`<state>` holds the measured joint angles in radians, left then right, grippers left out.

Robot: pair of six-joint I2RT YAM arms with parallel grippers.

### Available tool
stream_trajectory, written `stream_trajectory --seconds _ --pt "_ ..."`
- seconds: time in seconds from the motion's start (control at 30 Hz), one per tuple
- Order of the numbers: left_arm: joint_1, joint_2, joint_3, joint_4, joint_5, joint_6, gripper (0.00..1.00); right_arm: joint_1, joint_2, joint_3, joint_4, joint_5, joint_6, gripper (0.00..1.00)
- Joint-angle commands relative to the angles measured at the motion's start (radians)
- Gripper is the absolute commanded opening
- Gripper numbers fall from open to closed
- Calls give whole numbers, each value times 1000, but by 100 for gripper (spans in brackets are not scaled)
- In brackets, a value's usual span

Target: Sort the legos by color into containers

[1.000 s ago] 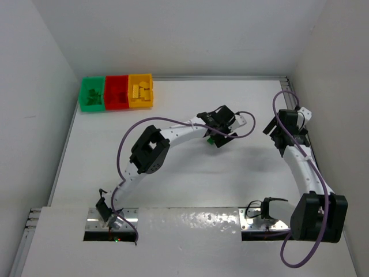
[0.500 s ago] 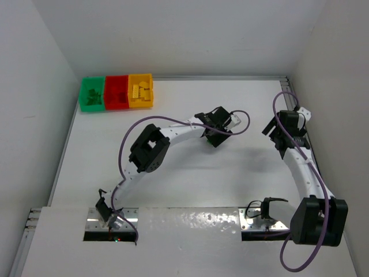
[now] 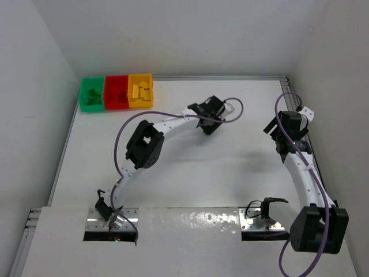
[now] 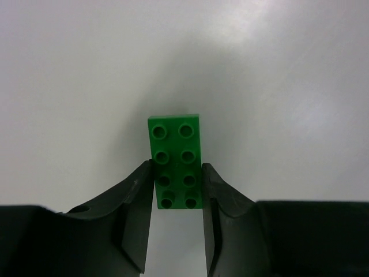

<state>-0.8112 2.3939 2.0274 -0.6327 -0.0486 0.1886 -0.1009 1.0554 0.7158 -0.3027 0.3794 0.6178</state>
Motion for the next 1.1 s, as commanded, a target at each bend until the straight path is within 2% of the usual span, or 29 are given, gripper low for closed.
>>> stream_trajectory --seconds 0.0,0.03,0.1,0.13,0.17,0.23,0.37,0.47,0.67,0.9,1.07 --pt "193 -139 90 4 -63 6 0 4 2 -18 59 -26 23 75" --pt "277 -162 90 7 -85 17 0 4 3 -22 74 -42 28 73" --pt "363 -231 90 10 -112 31 0 6 11 -24 86 -95 30 68" --pt "450 -269 88 10 -120 37 0 9 21 -12 91 -132 30 66" --pt "536 -298 88 11 -126 40 0 19 28 -3 96 -145 28 65" --pt "618 -318 83 16 -135 49 0 46 46 19 109 -161 8 66" --pt "847 -306 91 25 -116 60 0 171 112 105 160 -148 -90 67" --pt "941 -247 138 31 -117 68 0 236 182 171 174 -198 -118 68" --pt "1020 -116 232 71 -79 71 0 308 271 270 178 -247 -130 68" --pt "1086 -29 241 143 -88 37 0 348 302 355 119 -243 -173 68" --pt "1092 2 228 169 -53 43 0 368 305 372 111 -229 -188 68"
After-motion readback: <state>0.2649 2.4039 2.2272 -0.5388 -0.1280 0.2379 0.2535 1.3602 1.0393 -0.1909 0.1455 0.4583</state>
